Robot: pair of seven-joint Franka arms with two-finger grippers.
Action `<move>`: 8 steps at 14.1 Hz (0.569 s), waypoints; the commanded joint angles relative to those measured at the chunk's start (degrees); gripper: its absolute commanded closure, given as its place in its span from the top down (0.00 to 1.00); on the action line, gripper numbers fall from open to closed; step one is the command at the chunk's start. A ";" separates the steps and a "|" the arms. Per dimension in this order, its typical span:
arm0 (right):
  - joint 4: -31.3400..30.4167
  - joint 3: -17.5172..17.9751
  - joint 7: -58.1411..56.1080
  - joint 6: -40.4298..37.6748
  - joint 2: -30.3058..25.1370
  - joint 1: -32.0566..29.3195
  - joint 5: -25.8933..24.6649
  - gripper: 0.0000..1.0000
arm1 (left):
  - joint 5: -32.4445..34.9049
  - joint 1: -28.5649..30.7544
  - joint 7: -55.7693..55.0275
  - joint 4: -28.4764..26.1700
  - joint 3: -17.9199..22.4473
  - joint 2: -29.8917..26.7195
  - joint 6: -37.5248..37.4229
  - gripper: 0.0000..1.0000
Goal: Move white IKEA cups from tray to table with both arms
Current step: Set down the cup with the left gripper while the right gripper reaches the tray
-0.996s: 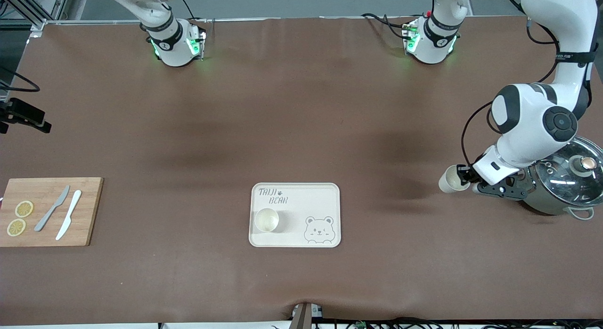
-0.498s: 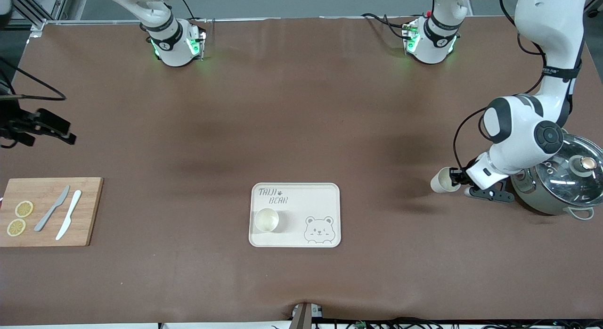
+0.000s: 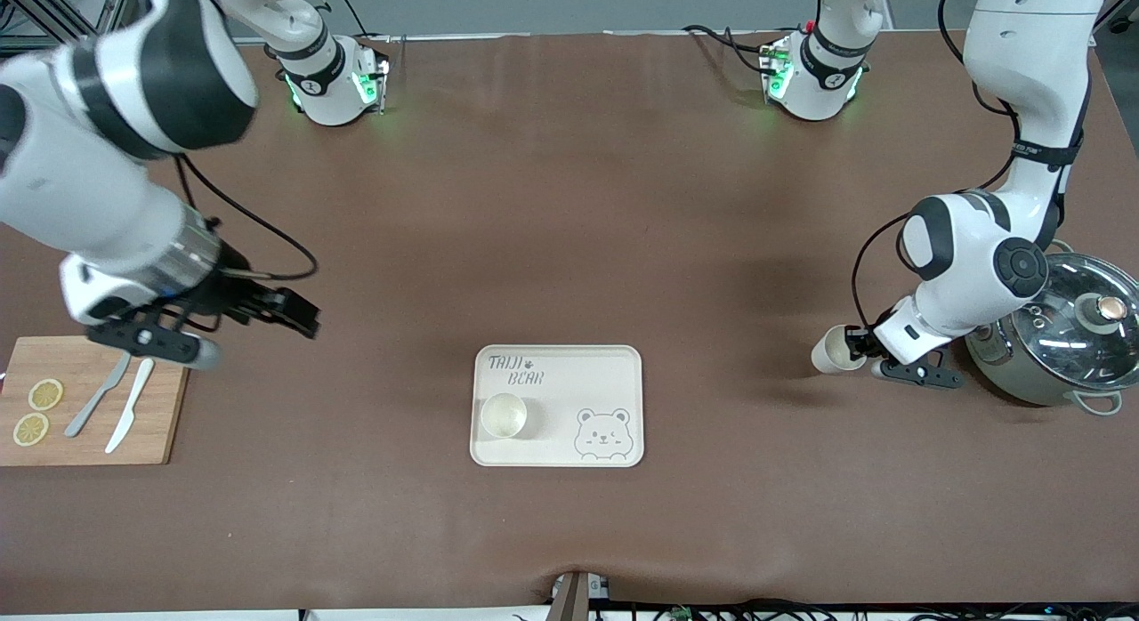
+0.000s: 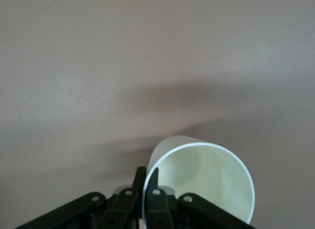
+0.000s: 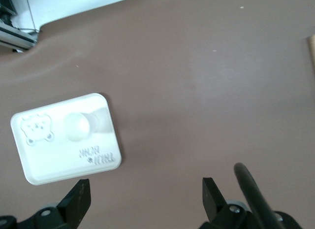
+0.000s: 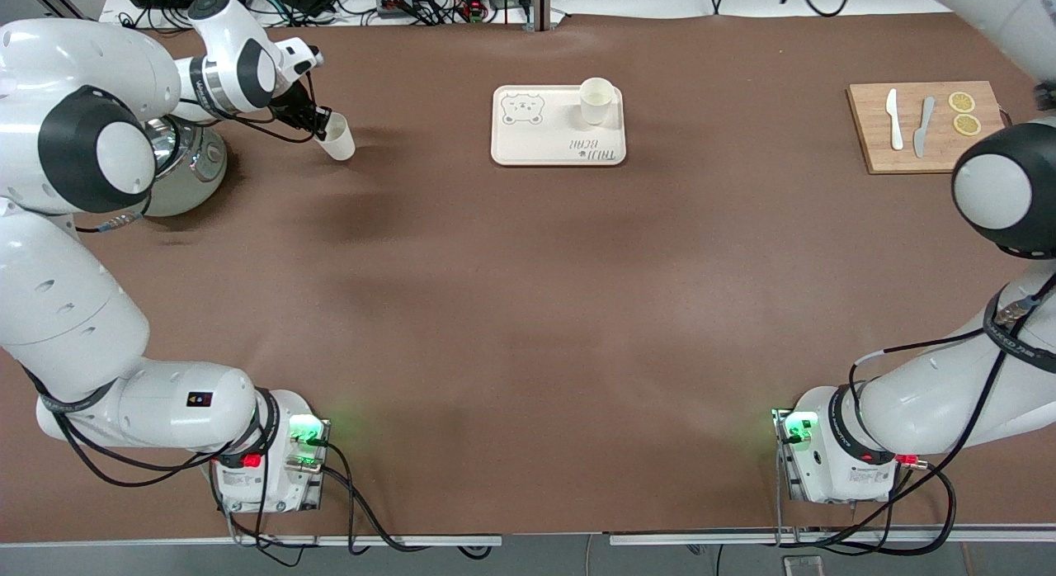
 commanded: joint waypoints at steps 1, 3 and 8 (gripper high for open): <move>6.21 -0.36 6.36 2.26 6.83 2.87 -0.29 1.00 | -1.51 0.31 2.35 -0.40 -0.18 0.57 2.06 0.00; 11.30 -0.36 9.88 3.14 12.45 5.07 -0.29 1.00 | -1.51 0.31 2.78 -0.40 -0.17 0.83 2.41 0.00; 13.79 -0.63 11.30 12.97 20.82 8.24 -0.47 1.00 | -1.51 0.93 3.66 -0.32 -0.17 1.71 3.82 0.00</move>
